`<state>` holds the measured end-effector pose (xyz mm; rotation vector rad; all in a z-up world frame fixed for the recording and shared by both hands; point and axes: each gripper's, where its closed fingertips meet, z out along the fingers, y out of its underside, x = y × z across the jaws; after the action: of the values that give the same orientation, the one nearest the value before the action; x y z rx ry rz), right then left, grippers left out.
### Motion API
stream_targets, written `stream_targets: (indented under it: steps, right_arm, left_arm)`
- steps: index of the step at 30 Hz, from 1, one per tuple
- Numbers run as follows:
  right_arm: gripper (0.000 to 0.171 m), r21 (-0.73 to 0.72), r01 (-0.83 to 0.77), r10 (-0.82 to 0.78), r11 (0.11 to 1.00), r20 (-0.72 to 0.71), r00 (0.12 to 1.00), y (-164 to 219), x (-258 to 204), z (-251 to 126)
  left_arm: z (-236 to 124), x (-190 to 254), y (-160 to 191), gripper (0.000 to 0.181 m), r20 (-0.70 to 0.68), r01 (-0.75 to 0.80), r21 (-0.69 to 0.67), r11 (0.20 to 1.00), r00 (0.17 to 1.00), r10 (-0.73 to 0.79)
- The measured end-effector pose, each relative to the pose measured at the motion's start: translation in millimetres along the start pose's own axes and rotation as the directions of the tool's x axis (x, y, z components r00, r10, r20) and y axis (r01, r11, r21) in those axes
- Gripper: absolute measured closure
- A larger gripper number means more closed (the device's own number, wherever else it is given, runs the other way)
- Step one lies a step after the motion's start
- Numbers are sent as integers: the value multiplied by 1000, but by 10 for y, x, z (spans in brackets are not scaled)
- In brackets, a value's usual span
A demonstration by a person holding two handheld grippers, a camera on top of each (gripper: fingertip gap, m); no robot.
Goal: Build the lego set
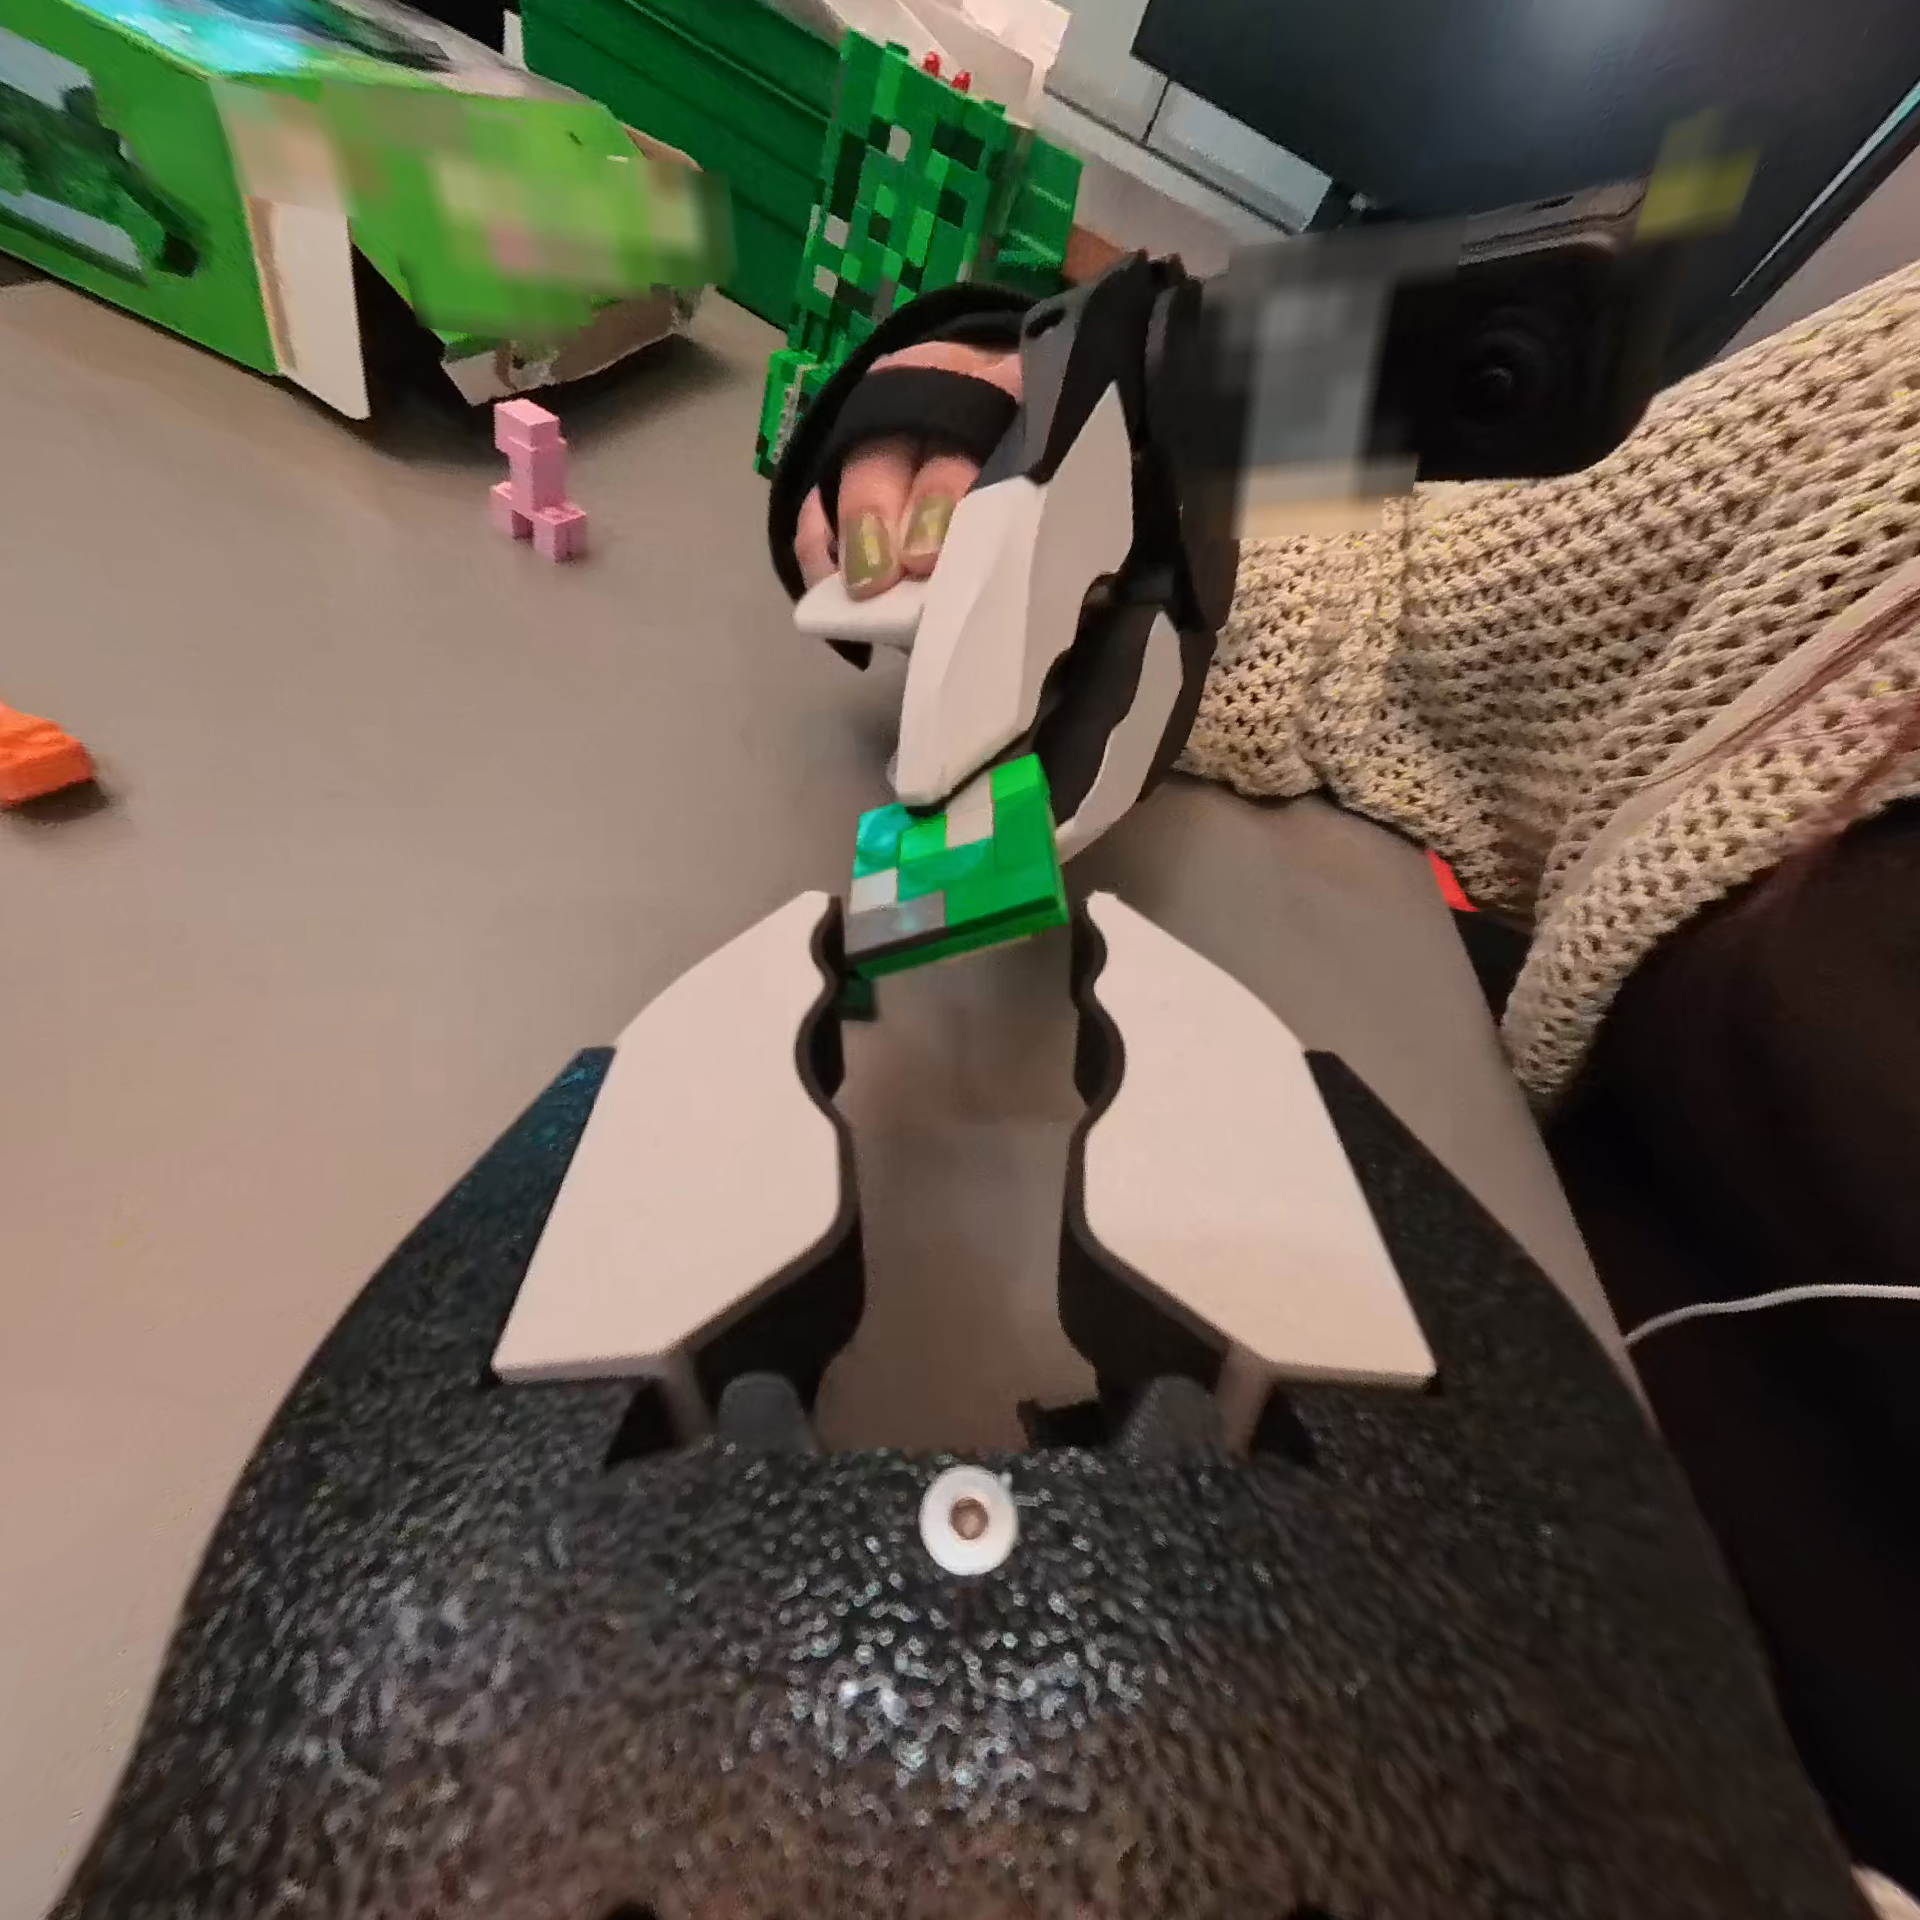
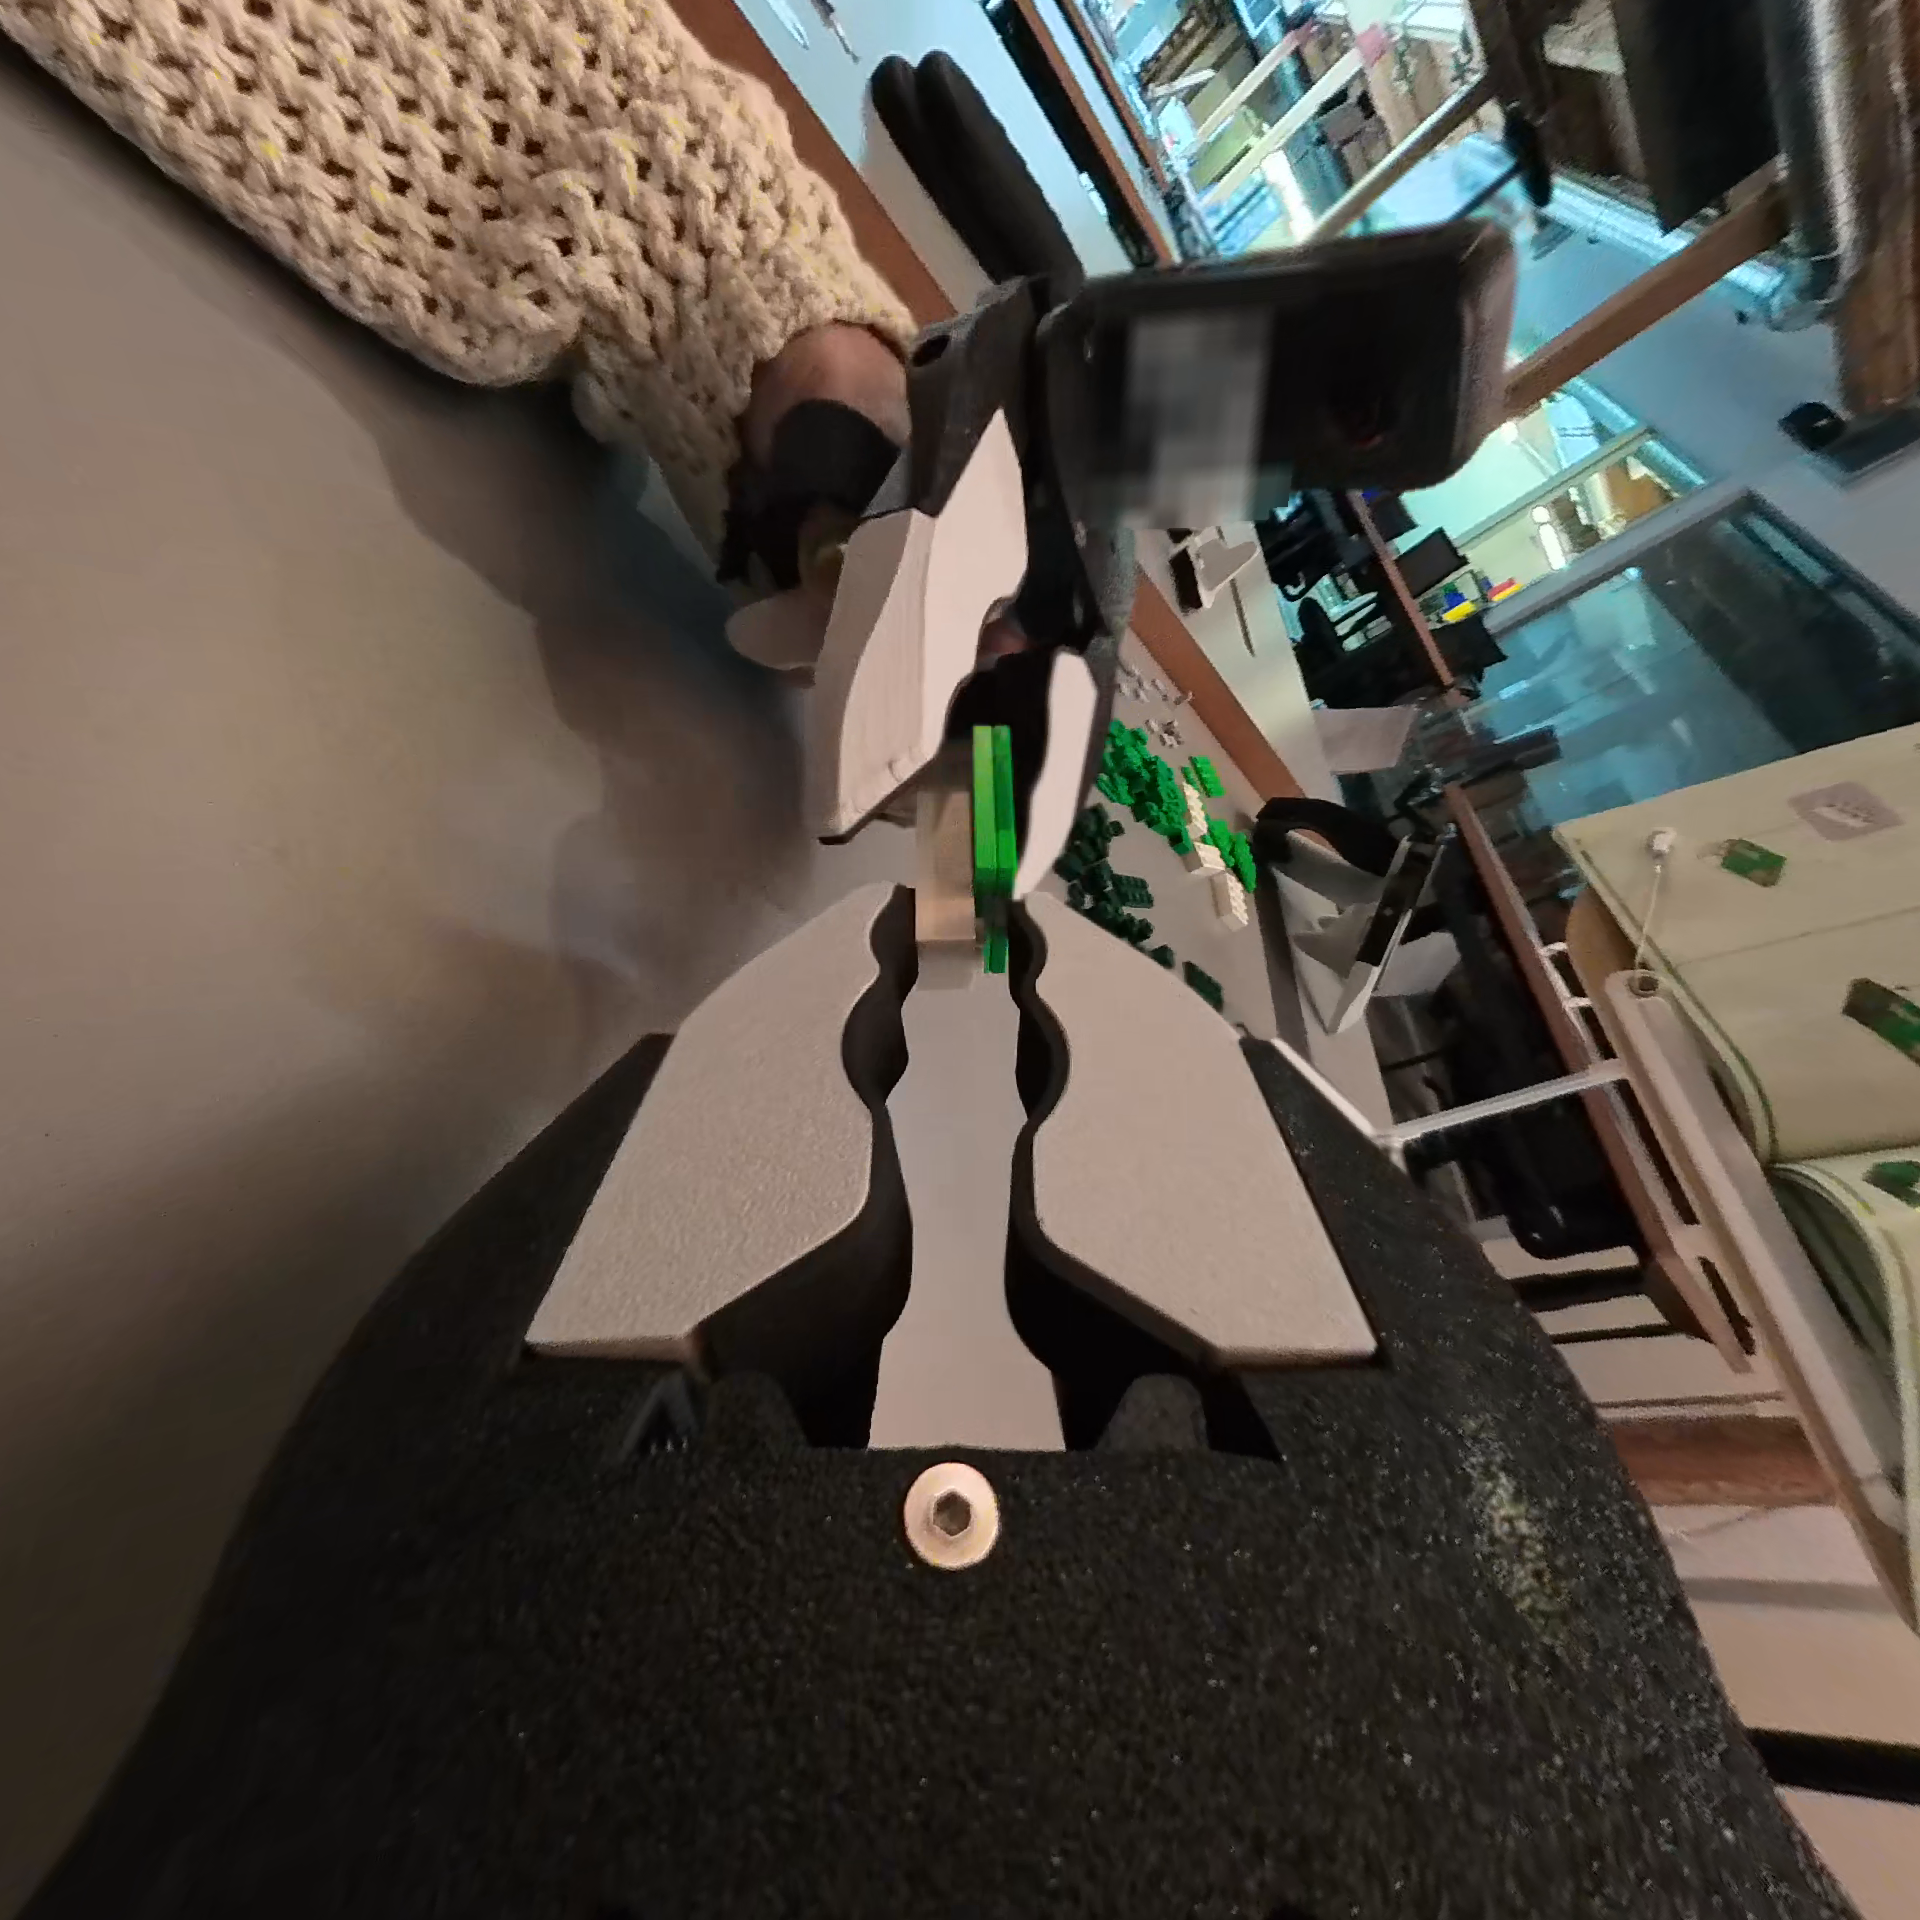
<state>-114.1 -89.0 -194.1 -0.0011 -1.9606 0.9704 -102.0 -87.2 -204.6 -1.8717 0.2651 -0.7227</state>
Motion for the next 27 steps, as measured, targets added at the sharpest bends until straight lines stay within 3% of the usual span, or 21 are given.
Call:
stream_targets:
  steps: [7, 22, 27]
  right_arm:
    - [155, -2, 56, -56, 998, -90, 994, -33, 109, -23]
    - [155, -27, 52, -55, 998, -88, 995, 0, 117, -19]
    - [150, -61, -14, 14, 998, -9, 1000, 90, 45, -20]
  left_arm:
    - [-56, -1, -133, 152, -47, 79, 108, 991, 996, -75]
    - [-78, -51, -143, 153, 14, 25, 117, 993, 1000, -27]
    - [-120, -69, -82, 154, 22, -24, 72, 997, 999, 22]
